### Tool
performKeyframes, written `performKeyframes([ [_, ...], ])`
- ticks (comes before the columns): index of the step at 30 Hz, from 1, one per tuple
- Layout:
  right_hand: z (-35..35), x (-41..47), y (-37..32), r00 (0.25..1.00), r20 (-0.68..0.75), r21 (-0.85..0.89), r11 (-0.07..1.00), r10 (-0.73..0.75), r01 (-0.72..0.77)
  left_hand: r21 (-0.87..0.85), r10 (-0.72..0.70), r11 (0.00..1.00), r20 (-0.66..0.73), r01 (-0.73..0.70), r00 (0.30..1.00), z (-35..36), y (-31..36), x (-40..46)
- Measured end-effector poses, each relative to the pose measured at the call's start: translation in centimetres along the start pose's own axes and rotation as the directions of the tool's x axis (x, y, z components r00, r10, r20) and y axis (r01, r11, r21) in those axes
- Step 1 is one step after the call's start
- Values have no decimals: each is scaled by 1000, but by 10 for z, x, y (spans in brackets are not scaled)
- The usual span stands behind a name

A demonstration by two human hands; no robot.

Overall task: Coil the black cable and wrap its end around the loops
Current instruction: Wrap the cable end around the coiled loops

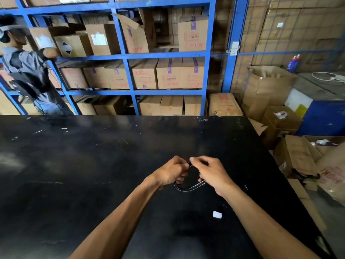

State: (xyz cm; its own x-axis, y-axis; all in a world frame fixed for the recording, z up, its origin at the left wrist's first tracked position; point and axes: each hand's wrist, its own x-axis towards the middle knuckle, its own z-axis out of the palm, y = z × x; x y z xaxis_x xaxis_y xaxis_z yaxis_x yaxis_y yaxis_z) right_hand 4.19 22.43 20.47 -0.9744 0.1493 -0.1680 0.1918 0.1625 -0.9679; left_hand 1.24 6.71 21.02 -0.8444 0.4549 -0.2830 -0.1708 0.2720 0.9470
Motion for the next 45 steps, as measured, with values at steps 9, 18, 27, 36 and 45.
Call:
performKeyframes([
  [9, -63, 3, 39, 991, 23, 83, 987, 134, -135, -171, -150, 971, 104, 166, 983, 54, -7, 38],
  [18, -75, 36, 50, 992, 97, 126, 988, 78, -90, -199, -169, 959, 160, 200, 973, 56, -1, 68],
  [27, -85, 57, 84, 986, 104, 154, 977, 130, -145, -189, -140, 968, 145, 166, 979, 81, -19, 85],
  [36, -97, 87, 100, 982, -135, 174, 979, 133, -108, -76, -31, 997, -82, 25, 996, 84, -30, 123],
  [45, -102, 82, 127, 917, 115, 286, 872, 381, -398, -8, -108, 994, -358, 112, 927, 84, -73, 126],
])
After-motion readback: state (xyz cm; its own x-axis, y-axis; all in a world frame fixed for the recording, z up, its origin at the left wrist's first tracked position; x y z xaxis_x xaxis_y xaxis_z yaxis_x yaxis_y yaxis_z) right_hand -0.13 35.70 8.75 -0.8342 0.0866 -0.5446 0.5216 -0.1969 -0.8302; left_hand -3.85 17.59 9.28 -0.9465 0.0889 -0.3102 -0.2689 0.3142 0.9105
